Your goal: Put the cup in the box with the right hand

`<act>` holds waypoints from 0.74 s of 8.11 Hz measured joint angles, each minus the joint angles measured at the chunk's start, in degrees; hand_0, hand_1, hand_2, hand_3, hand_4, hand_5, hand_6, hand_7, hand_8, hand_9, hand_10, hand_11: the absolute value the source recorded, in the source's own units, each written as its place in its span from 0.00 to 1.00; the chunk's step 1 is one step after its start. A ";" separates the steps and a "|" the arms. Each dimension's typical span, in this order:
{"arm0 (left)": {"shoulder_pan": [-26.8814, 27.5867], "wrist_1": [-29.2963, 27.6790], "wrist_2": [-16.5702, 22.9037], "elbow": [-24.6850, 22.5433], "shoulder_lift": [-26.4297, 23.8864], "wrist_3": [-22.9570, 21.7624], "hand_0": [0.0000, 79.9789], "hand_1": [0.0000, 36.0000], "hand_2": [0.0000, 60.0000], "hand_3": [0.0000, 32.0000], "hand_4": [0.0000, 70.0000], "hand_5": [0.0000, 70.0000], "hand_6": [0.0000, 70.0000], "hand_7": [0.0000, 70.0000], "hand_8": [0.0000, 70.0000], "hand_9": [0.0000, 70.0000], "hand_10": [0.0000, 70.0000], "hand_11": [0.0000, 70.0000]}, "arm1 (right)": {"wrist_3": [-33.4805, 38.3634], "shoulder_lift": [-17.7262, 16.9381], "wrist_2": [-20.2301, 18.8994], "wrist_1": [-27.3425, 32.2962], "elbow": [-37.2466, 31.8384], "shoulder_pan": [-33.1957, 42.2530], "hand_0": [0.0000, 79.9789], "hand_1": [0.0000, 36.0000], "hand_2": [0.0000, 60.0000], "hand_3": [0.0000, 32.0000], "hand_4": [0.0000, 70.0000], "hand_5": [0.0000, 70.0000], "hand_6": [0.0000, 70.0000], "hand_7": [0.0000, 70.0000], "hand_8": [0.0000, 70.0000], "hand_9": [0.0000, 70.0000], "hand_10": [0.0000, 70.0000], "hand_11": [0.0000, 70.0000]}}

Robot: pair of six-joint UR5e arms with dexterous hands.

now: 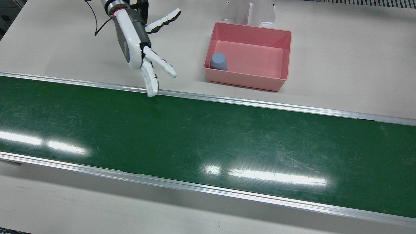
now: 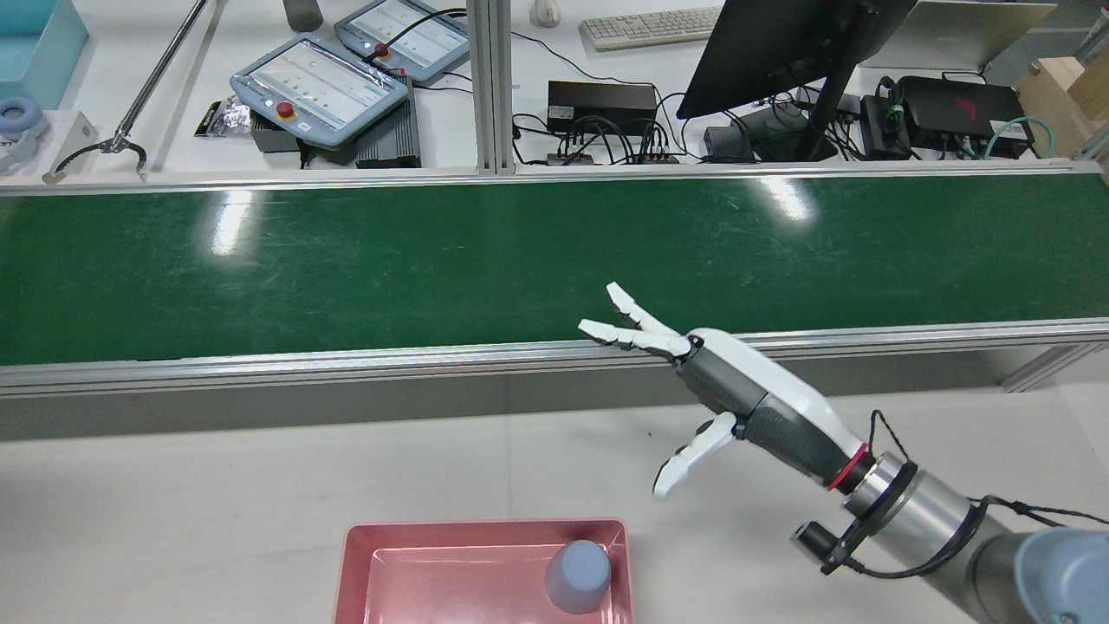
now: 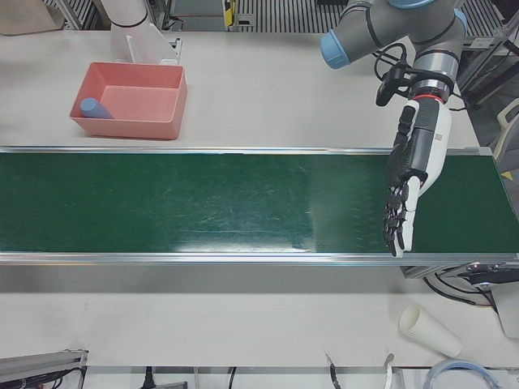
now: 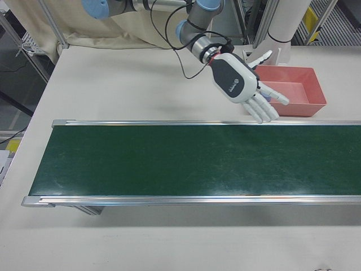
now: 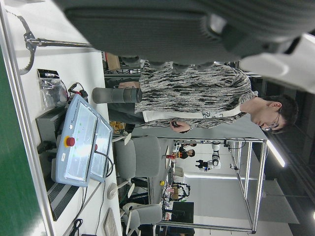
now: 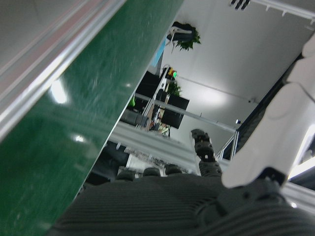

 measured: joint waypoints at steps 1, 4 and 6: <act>0.00 0.01 0.00 0.01 0.00 -0.01 0.00 0.00 0.00 0.00 0.00 0.00 0.00 0.00 0.00 0.00 0.00 0.00 | 5.90 -2.03 -5.03 0.23 -2.71 9.52 0.51 0.20 0.00 0.00 0.00 0.03 0.03 0.03 0.00 0.00 0.02 0.04; 0.00 -0.05 0.00 0.03 0.00 0.00 0.00 0.00 0.00 0.00 0.00 0.00 0.00 0.00 0.00 0.00 0.00 0.00 | 15.69 -3.89 -23.76 6.44 -16.46 39.59 0.51 0.20 0.00 0.00 0.00 0.04 0.04 0.07 0.00 0.02 0.03 0.06; 0.00 -0.05 0.00 0.09 0.00 0.00 0.00 0.00 0.00 0.00 0.00 0.00 0.00 0.00 0.00 0.00 0.00 0.00 | 17.12 -6.57 -28.38 10.97 -22.11 51.65 0.53 0.21 0.00 0.00 0.00 0.04 0.04 0.10 0.01 0.02 0.01 0.03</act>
